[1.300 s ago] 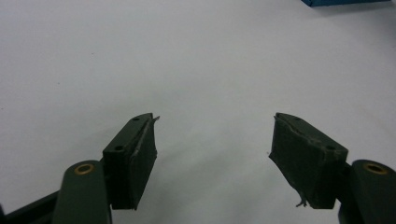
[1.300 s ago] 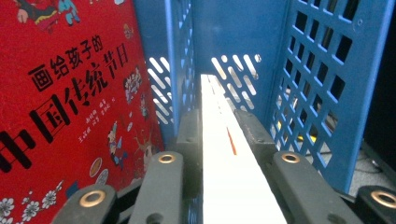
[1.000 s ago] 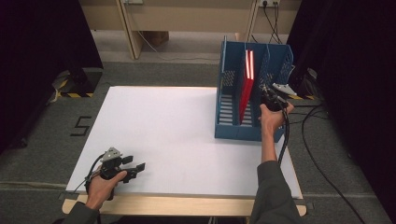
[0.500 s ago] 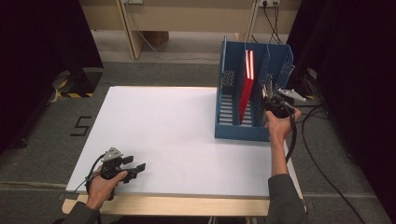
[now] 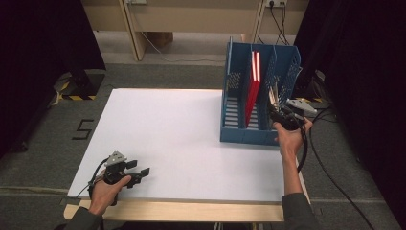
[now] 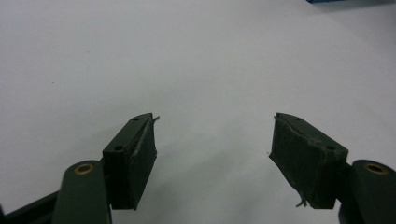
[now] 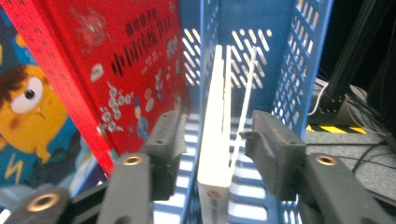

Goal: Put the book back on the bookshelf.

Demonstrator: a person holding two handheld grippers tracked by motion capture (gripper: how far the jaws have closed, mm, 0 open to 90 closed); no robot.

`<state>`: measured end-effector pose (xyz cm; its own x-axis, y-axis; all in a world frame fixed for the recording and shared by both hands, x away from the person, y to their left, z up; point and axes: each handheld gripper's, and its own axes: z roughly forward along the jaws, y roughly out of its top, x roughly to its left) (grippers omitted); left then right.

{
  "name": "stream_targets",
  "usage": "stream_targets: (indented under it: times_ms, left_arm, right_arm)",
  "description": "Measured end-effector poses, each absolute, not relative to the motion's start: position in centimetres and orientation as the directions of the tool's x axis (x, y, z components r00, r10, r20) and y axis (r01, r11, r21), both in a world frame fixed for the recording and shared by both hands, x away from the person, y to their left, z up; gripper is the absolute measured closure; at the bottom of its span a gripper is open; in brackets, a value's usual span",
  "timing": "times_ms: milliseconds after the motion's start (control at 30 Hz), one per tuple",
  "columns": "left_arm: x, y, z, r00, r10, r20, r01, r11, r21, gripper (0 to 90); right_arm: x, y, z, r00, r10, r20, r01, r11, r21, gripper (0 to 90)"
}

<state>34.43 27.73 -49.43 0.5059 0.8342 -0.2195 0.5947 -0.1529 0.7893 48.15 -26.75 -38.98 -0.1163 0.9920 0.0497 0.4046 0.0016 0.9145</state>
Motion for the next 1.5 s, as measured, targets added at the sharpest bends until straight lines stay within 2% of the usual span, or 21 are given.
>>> stream_targets:
  times_ms: [100,233,367,533,867,1033,1100,1400,1500]
  left_arm:
    - [34.4,27.7,-49.4,0.507,0.834,-0.218,0.596,-0.156,0.788,30.1]
    - [34.4,27.7,-49.5,0.506,0.834,-0.22,0.596,-0.154,0.788,30.1]
    - [34.5,27.7,-49.5,0.507,0.833,-0.22,0.597,-0.155,0.787,30.1]
    - [34.5,27.7,-49.5,0.51,0.832,-0.217,0.597,-0.161,0.786,30.2]
    - [34.5,27.6,-49.5,0.511,0.832,-0.217,0.595,-0.16,0.787,30.0]
    - [34.5,27.6,-49.5,0.512,0.831,-0.217,0.598,-0.163,0.785,29.1]
    - [34.5,27.6,-49.5,0.514,0.83,-0.218,0.596,-0.163,0.786,28.7]
    - [34.4,27.5,-49.5,0.519,0.825,-0.222,0.594,-0.162,0.788,28.6]
    - [34.5,27.5,-49.6,0.519,0.825,-0.222,0.596,-0.163,0.787,28.3]
  right_arm:
    - [48.1,-26.8,-39.5,-0.117,0.992,0.037,0.434,0.018,0.901,49.3]
    - [48.3,-27.0,-40.3,-0.126,0.991,0.048,0.447,0.013,0.894,64.1]
    - [48.6,-26.7,-40.9,-0.139,0.989,0.055,0.437,0.011,0.899,70.6]
    - [49.4,-25.9,-40.8,-0.157,0.987,0.025,0.438,0.047,0.898,70.4]
    - [50.6,-25.7,-40.9,-0.15,0.988,0.037,0.441,0.034,0.897,69.6]
    - [50.6,-25.5,-41.3,-0.142,0.989,0.036,0.457,0.033,0.889,63.2]
    - [50.3,-25.6,-41.3,-0.139,0.989,0.058,0.446,0.01,0.895,56.9]
    - [47.4,-25.3,-40.3,-0.153,0.988,0.034,0.419,0.034,0.907,40.3]
    - [46.1,-25.3,-40.0,-0.15,0.988,0.037,0.398,0.026,0.917,37.4]
